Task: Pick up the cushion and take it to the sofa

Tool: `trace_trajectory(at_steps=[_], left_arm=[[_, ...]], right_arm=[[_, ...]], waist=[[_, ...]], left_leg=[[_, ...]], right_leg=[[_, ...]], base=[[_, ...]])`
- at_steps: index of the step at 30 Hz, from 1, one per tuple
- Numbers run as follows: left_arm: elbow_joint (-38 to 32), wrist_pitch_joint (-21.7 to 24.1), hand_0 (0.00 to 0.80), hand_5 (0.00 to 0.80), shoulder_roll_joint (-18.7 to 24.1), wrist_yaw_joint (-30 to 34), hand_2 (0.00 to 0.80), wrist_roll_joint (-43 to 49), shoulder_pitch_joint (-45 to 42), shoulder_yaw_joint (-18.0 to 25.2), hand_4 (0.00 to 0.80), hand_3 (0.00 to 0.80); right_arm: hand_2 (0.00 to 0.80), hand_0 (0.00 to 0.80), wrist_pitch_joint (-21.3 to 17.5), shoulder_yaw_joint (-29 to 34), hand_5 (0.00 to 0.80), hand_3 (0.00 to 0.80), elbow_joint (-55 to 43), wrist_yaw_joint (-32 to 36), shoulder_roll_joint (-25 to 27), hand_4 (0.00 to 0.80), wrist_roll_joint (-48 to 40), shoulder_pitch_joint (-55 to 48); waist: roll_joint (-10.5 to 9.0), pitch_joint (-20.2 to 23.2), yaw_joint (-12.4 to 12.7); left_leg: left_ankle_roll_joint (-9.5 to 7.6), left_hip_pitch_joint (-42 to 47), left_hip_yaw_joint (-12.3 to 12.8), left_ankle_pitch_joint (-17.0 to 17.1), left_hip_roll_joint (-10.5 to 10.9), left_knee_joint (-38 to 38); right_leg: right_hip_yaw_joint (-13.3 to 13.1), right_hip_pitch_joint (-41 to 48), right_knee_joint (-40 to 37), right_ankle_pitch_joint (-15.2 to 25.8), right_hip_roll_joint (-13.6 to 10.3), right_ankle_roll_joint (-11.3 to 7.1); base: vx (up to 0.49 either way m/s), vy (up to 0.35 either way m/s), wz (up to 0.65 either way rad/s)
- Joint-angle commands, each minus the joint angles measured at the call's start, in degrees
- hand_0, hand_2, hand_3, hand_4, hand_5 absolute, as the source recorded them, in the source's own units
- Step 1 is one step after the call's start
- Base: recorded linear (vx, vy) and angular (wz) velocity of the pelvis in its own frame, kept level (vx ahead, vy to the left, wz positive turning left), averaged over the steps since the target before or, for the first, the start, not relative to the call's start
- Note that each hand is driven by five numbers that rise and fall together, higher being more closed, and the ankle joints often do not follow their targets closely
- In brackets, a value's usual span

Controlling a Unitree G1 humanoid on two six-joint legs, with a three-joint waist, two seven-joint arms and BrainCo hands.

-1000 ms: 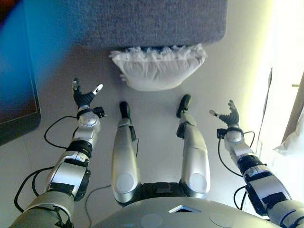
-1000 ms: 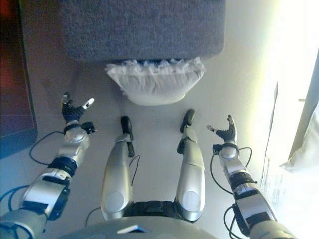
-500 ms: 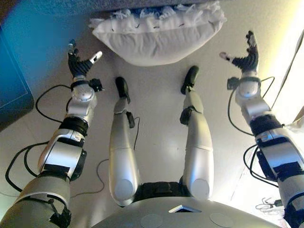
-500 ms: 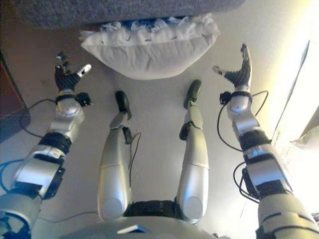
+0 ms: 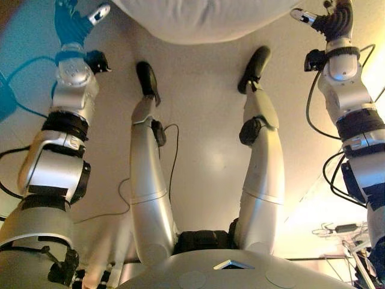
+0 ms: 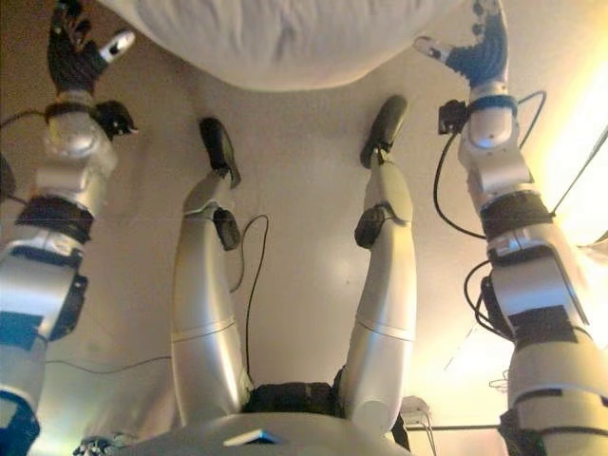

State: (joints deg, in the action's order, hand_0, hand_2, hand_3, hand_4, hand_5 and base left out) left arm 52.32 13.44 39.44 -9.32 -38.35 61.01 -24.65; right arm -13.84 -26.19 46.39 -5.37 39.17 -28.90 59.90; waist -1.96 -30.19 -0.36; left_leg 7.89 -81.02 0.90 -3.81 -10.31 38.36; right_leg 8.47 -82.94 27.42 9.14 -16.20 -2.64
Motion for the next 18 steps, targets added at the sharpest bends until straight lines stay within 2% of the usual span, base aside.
trace_trajectory(at_steps=[1,3,7,12,13,14,15,16,17,18], left_arm=[[-3.4,-4.2,0.000,0.000,0.0,9.4,0.000,-6.7,-1.4,0.5,0.000,0.000],[-4.3,-5.8,0.000,0.000,-0.2,12.6,0.000,-9.0,-0.8,-1.0,0.000,0.000],[-6.5,-6.1,0.000,0.000,-1.3,17.6,0.000,-13.3,-0.7,-3.0,0.000,0.000],[-9.1,-7.8,0.000,0.000,-3.4,27.0,0.000,-19.3,0.8,-5.0,0.000,0.000],[-9.8,-7.7,0.195,0.195,-3.9,27.6,0.195,-19.9,1.1,-5.2,0.195,0.195],[-10.6,-7.5,0.800,0.800,-4.4,27.8,0.800,-20.3,1.1,-5.3,0.800,0.800],[-11.4,-7.4,0.800,0.800,-5.0,28.8,0.800,-21.6,1.3,-5.5,0.800,0.800],[-11.9,-7.0,0.800,0.800,-5.5,29.6,0.800,-22.1,1.3,-5.5,0.800,0.800],[-12.7,-6.4,0.800,0.800,-6.1,29.7,0.800,-21.8,1.0,-5.3,0.800,0.800],[-13.5,-5.8,0.800,0.800,-6.7,30.8,0.800,-22.1,0.6,-5.5,0.800,0.800]], right_arm=[[0.000,0.000,-0.6,-3.6,0.000,0.000,-4.5,10.3,3.8,0.000,-6.4,0.3],[0.000,0.000,0.5,-4.9,0.000,0.000,-5.7,13.3,3.7,0.000,-7.5,1.1],[0.000,0.000,0.9,-7.1,0.000,0.000,-7.3,16.0,3.1,0.000,-8.2,2.3],[0.000,0.000,2.0,-7.8,0.000,0.000,-7.9,18.4,0.8,0.000,-14.3,5.3],[0.000,0.000,3.2,-7.8,0.000,0.000,-8.2,19.6,0.3,0.000,-15.4,5.8],[0.000,0.000,3.8,-8.0,0.000,0.000,-8.6,20.5,-0.2,0.000,-16.1,6.2],[0.000,0.000,3.4,-8.1,0.000,0.000,-9.0,20.5,-0.9,0.000,-16.2,6.6],[0.433,0.433,3.5,-8.1,0.433,0.433,-9.7,20.4,-1.2,0.433,-16.8,6.6],[0.800,0.800,3.0,-7.9,0.800,0.800,-10.4,20.8,-1.7,0.800,-17.3,6.5],[0.800,0.800,1.7,-7.5,0.800,0.800,-11.3,21.9,-2.3,0.800,-17.2,6.4]], waist=[[4.44,0.4,-1.2],[4.64,0.4,-1.2],[4.96,0.4,-1.1],[5.11,0.4,-0.7],[5.09,0.4,-0.7],[5.06,0.4,-0.6],[4.99,0.4,-0.5],[4.91,0.4,-0.4],[4.83,0.4,-0.4],[4.69,0.4,-0.4]], left_leg=[[1.32,-0.7,-4.3,5.2,-3.5,-5.3],[1.50,-1.4,-4.4,5.6,-3.6,-5.5],[1.92,-2.4,-4.7,6.4,-3.7,-5.8],[2.60,-3.7,-5.4,7.2,-3.8,-6.7],[2.68,-3.8,-5.6,7.3,-3.8,-7.0],[2.80,-3.8,-5.7,7.4,-3.8,-7.3],[2.97,-3.8,-6.0,7.5,-3.9,-7.6],[3.10,-3.6,-6.2,7.7,-3.9,-7.9],[3.20,-3.3,-6.4,7.7,-3.9,-8.3],[3.30,-3.0,-6.6,7.8,-4.0,-8.5]], right_leg=[[-8.1,-1.4,4.7,-1.8,-6.7,-10.13],[-8.2,-2.1,4.6,-1.5,-6.9,-10.31],[-8.8,-3.4,4.6,-1.1,-7.0,-10.76],[-9.4,-4.7,4.5,-0.9,-6.9,-11.07],[-9.3,-4.8,4.2,-0.7,-6.9,-11.13],[-9.2,-4.9,3.9,-0.6,-7.0,-11.18],[-9.1,-4.8,3.7,-0.6,-7.0,-11.26],[-9.0,-4.7,3.4,-0.5,-7.1,-11.34],[-9.0,-4.5,3.0,-0.2,-7.1,-11.43],[-8.9,-4.2,2.5,0.0,-7.1,-11.49]], base=[[0.032,0.023,0.02],[0.016,0.013,0.02],[0.002,0.003,0.03],[-0.008,-0.005,0.06],[-0.017,-0.042,0.00],[-0.018,-0.046,0.00],[-0.013,-0.047,-0.01],[-0.008,-0.047,0.00],[-0.005,-0.055,0.00],[-0.006,-0.060,-0.01]])
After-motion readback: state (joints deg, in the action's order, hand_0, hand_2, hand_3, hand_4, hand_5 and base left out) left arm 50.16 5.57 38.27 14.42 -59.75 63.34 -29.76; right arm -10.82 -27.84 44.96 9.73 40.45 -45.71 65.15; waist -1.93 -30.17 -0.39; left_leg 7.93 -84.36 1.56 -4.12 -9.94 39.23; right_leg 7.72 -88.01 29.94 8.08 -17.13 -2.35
